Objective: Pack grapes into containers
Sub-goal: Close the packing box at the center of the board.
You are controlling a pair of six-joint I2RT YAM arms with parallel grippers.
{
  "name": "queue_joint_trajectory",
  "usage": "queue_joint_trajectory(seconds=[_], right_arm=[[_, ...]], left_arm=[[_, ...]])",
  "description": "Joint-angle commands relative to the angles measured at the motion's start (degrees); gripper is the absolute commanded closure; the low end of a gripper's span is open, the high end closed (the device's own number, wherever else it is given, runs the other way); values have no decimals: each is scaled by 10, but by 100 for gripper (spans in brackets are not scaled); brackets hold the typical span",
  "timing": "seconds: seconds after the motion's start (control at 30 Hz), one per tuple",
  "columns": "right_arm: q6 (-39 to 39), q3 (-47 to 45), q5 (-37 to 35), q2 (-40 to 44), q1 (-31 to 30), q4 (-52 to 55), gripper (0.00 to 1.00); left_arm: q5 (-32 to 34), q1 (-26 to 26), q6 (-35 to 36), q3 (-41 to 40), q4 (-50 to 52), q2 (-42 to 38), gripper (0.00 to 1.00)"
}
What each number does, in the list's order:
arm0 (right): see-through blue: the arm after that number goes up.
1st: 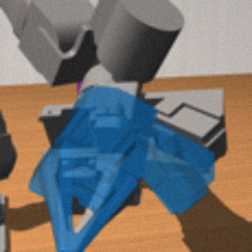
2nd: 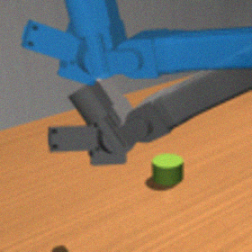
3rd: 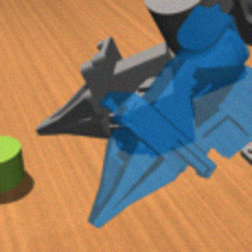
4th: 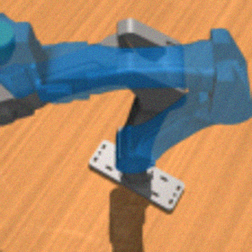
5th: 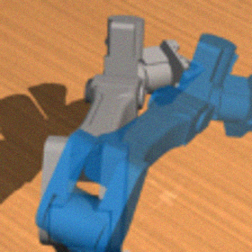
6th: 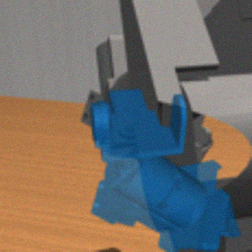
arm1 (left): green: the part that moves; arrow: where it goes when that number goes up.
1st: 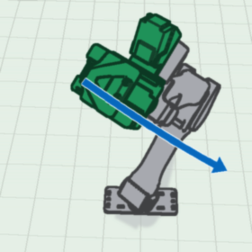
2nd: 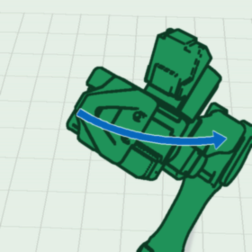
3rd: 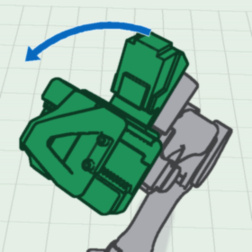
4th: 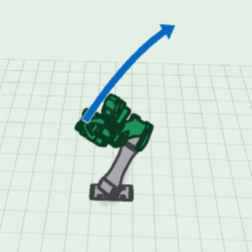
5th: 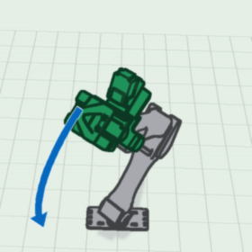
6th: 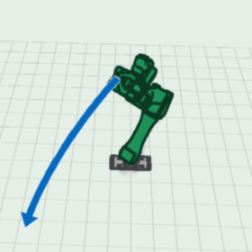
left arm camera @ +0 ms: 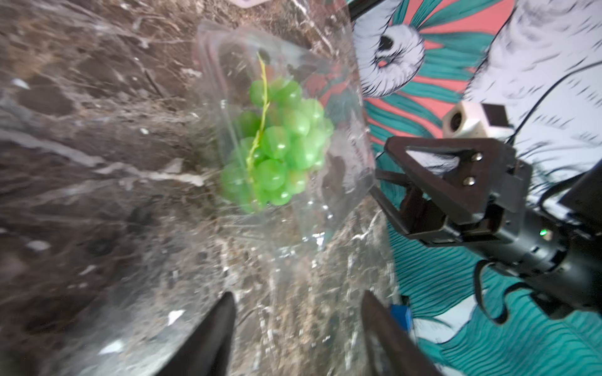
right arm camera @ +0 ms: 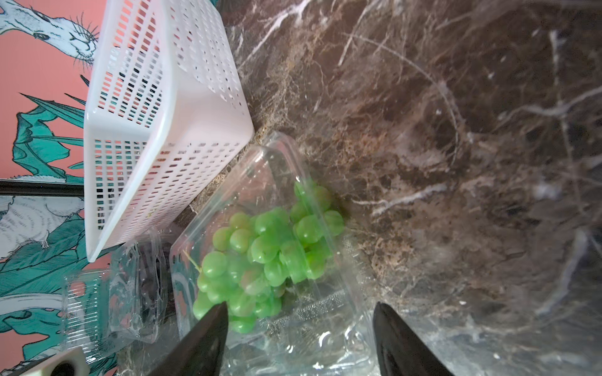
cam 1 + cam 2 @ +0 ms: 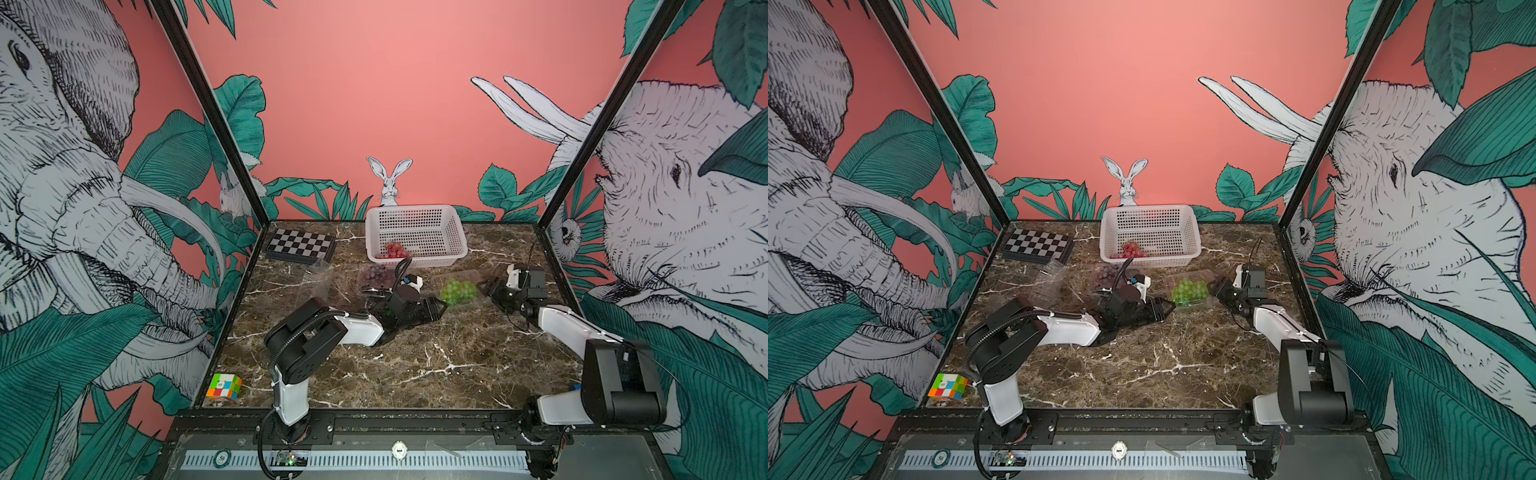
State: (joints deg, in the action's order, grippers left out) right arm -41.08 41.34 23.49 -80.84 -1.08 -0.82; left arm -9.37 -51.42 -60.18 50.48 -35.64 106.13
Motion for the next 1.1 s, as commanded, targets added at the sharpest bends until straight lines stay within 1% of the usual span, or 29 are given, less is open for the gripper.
queue_joint_trajectory(seconds=[0.0, 0.07, 0.13, 0.3, 0.47, 0.8, 1.07], right_arm=[[33, 22, -29, -13, 0, 24, 30], [36, 31, -22, -31, 0, 18, 31], [35, 34, -7, -47, 0, 6, 32], [26, 31, 12, -64, -1, -23, 34], [23, 22, 16, -67, -1, -33, 36], [-8, -17, 32, -70, -2, -77, 40], [-26, -51, 36, -49, -3, -96, 43]], left_arm=[[17, 0, -19, 0, -53, 17, 48], [17, 0, -21, 3, -50, 25, 57], [18, 0, -26, 2, -54, 30, 63], [14, 0, -23, 10, -51, 40, 70], [10, 0, -21, 22, -53, 53, 73], [4, 0, -27, 31, -55, 74, 78], [15, 1, -26, 26, -54, 70, 79]])
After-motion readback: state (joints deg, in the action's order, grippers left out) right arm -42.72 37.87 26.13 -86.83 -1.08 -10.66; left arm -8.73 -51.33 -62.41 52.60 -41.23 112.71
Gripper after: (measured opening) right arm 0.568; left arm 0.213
